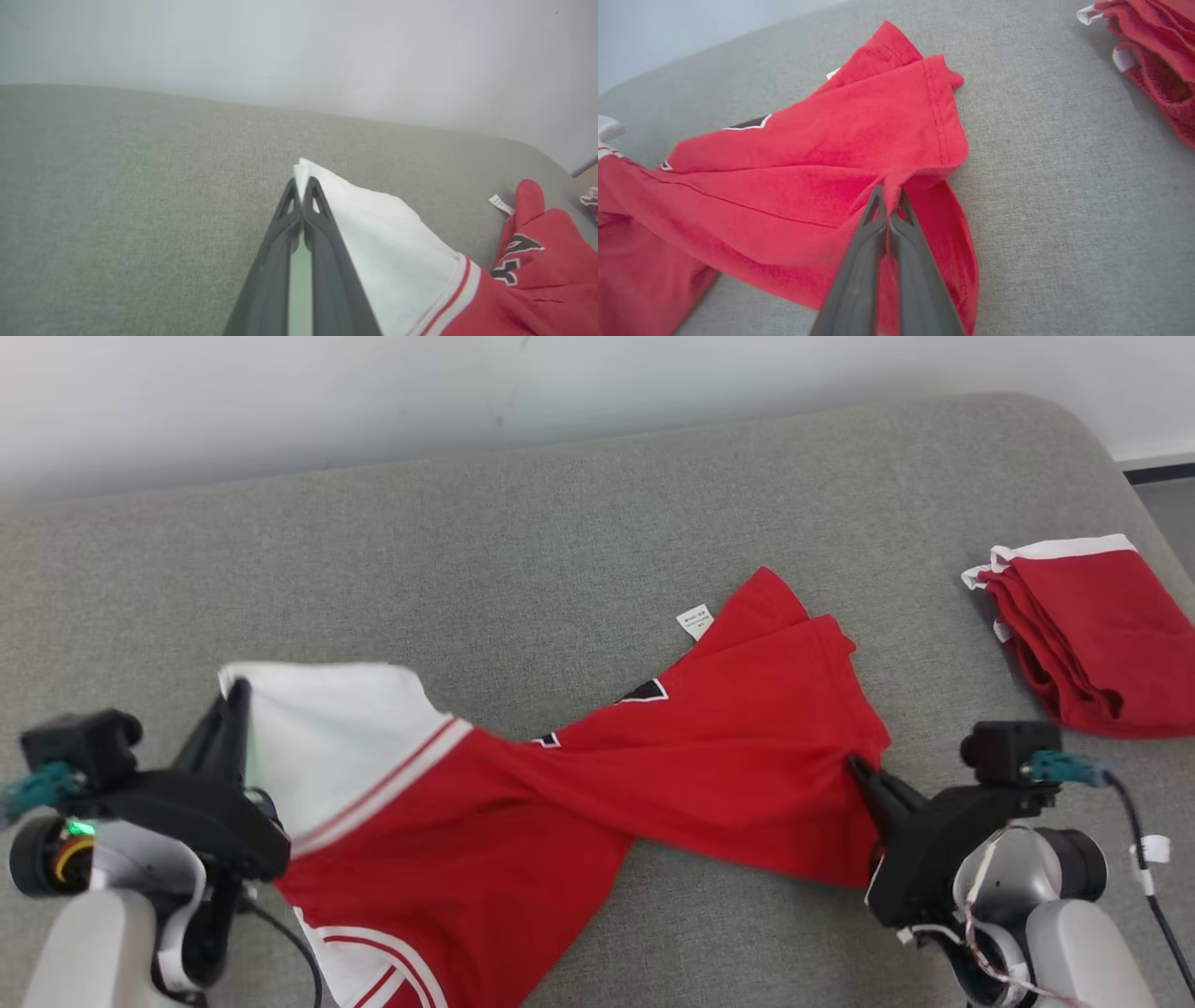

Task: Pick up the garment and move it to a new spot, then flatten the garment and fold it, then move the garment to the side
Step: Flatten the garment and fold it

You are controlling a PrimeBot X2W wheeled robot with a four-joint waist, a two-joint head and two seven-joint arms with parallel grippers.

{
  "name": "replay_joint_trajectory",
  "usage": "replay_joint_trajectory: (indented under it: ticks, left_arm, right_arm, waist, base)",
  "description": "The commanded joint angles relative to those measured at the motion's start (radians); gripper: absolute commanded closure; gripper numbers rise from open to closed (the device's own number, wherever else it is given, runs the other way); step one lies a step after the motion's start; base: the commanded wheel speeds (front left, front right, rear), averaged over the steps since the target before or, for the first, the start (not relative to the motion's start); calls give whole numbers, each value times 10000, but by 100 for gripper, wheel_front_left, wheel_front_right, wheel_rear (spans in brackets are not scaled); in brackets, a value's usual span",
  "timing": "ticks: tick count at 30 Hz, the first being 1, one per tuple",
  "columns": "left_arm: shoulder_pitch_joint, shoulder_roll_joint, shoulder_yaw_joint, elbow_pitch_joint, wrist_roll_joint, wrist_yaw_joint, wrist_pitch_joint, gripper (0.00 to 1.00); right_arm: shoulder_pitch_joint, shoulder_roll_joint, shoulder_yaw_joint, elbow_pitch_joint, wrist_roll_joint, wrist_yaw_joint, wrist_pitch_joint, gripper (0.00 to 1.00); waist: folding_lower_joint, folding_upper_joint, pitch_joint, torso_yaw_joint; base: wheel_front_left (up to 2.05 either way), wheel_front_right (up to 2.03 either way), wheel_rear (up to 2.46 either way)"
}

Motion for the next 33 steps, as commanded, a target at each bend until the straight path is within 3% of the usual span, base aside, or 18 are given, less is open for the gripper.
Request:
replay_joint_trajectory:
  ticks: [1,5,10,17,26,33]
  left_arm:
    - [-289,-55,173,-184,-268,-74,-281,100]
    - [-802,51,411,-517,-483,-149,-723,100]
    - [-1661,207,372,-766,-812,-249,-615,100]
    - [-2964,182,210,-577,-1344,-323,-195,100]
    - [-5801,326,99,-45,-1060,-246,-569,100]
    - [-8273,372,333,344,-711,187,-1187,100]
  right_arm:
    - [-243,4,-92,-39,746,-22,-378,100]
    - [-718,11,185,-42,2016,-22,-959,100]
    - [-1802,-68,710,-84,2331,-21,-1179,100]
    - [-3668,-1384,2511,2,3066,-21,-1702,100]
    - [-7004,-2256,3432,1605,3667,-21,-2696,100]
    - [-9430,-2432,3830,2675,3643,-22,-3837,100]
  waist:
    - [0,1,-102,9]
    - [0,1,-267,-2]
    - [0,1,-330,-30]
    - [0,1,9,-104]
    - [0,1,1117,-123]
    - [0,1,2408,-256]
  base:
    - [0,0,0]
    - [0,0,0]
    - [0,0,0]
    - [0,0,0]
    - [0,0,0]
    - [0,0,0]
